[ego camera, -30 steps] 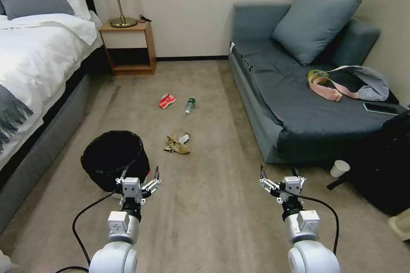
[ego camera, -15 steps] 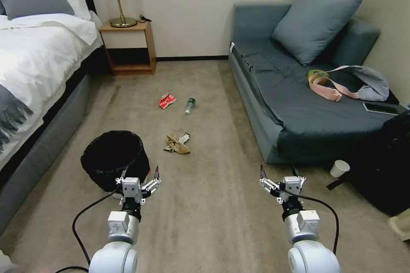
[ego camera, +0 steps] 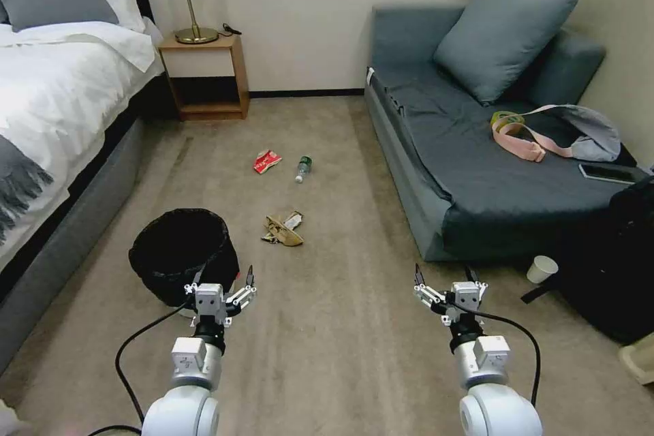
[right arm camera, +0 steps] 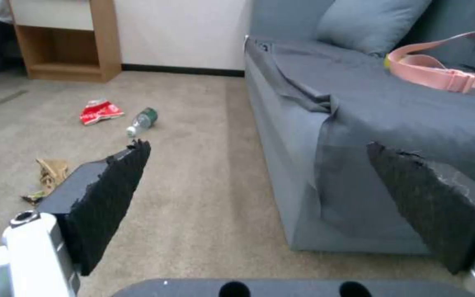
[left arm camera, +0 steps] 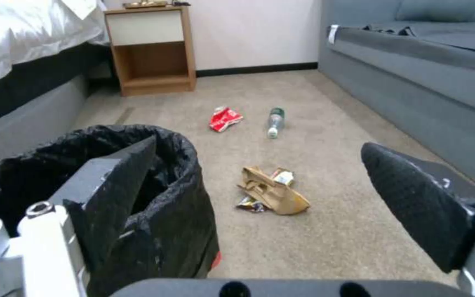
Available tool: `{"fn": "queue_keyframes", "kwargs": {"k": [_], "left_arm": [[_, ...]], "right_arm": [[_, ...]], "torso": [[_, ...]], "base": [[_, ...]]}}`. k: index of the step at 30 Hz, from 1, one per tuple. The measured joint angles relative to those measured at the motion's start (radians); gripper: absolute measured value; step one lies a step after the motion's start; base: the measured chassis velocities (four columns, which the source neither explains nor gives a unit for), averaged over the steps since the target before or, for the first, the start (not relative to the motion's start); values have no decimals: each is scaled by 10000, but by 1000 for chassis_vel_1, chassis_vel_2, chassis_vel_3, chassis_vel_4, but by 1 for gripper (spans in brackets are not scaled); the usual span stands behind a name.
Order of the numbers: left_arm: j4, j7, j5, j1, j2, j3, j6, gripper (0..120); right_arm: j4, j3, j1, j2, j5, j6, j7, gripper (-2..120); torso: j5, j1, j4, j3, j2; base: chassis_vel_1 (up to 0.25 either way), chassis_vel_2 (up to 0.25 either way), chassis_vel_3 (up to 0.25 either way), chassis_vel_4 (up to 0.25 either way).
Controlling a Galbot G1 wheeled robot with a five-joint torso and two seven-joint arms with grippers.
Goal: Pick up the trash bin, then pick up the garbage on the floor and place it into the trash bin.
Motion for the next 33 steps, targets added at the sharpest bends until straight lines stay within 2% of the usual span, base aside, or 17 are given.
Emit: {"fn": "queue_keyframes", "kwargs": {"k": [9, 12, 14, 15, 17, 18, 20, 21, 22, 23, 26, 27, 29, 30, 32, 33], "left_arm": [[0, 0, -2, -3, 3, -5, 25, 100], [-86, -59, -174, -55, 62, -128, 301, 100], [-370, -319, -610, -214, 240, -473, 957, 100], [-370, -319, -610, -214, 240, -473, 957, 100], [-706, -617, -1150, -405, 444, -878, 1781, 100], [-706, -617, -1150, -405, 444, -878, 1781, 100], [-1042, -923, -1699, -598, 655, -1289, 2607, 100], [-1042, -923, -1699, -598, 655, -1289, 2607, 100], [-1203, -1064, -1951, -683, 750, -1480, 2987, 100], [-1203, -1064, -1951, -683, 750, -1480, 2987, 100], [-1725, -1521, -2790, -982, 1071, -2104, 4262, 100], [-1725, -1521, -2790, -982, 1071, -2104, 4262, 100], [-2037, -1800, -3293, -1156, 1265, -2486, 5022, 100], [-2037, -1800, -3293, -1156, 1265, -2486, 5022, 100], [-2318, -2045, -3747, -1318, 1442, -2829, 5711, 99], [-2318, -2045, -3747, -1318, 1442, -2829, 5711, 99]], "right_arm": [[-1, 0, 0, 0, 0, 0, 0, 100], [28, -17, 18, -54, 136, -106, 52, 100], [284, -77, 115, -333, 720, -661, 368, 100], [284, -77, 115, -333, 720, -661, 368, 100], [626, -175, 237, -707, 1529, -1448, 817, 100], [626, -175, 237, -707, 1529, -1448, 817, 100], [990, -273, 370, -1099, 2363, -2260, 1279, 100], [990, -273, 370, -1099, 2363, -2260, 1279, 100], [1154, -316, 429, -1278, 2744, -2632, 1491, 100], [1154, -316, 429, -1278, 2744, -2632, 1491, 100], [1687, -460, 621, -1862, 3995, -3845, 2181, 100], [1687, -460, 621, -1862, 3995, -3845, 2181, 100], [2030, -554, 750, -2235, 4793, -4618, 2617, 100], [2030, -554, 750, -2235, 4793, -4618, 2617, 100], [2313, -629, 854, -2546, 5460, -5262, 2981, 100], [2313, -629, 854, -2546, 5460, -5262, 2981, 100]], "torso": [[0, 0, 0, 0, 0], [-2, 0, 0, 0, 0], [0, 0, 0, 0, 0], [0, 0, 0, 0, 0], [1, 0, 0, 0, 0], [1, 0, 0, 0, 0], [0, 0, 0, 0, 0], [0, 0, 0, 0, 0], [0, 0, 0, 0, 0], [0, 0, 0, 0, 0], [-1, 0, 0, 0, -2], [-1, 0, 0, 0, -2], [0, 0, 1, 0, -2], [0, 0, 1, 0, -2], [0, 0, 0, 0, -3], [0, 0, 0, 0, -3]], "base": [[0, 0, 0, 0], [0, 0, 0, 0], [0, 0, 0, 0], [0, 0, 0, 0], [0, 0, 0, 0], [0, 0, 0, 0], [0, 0, 0, 0], [0, 0, 0, 0], [0, 0, 0, 0], [0, 0, 0, 0], [0, 0, 0, 0], [0, 0, 0, 0], [0, 0, 0, 0], [0, 0, 0, 0], [0, 0, 0, 0], [0, 0, 0, 0]]}}
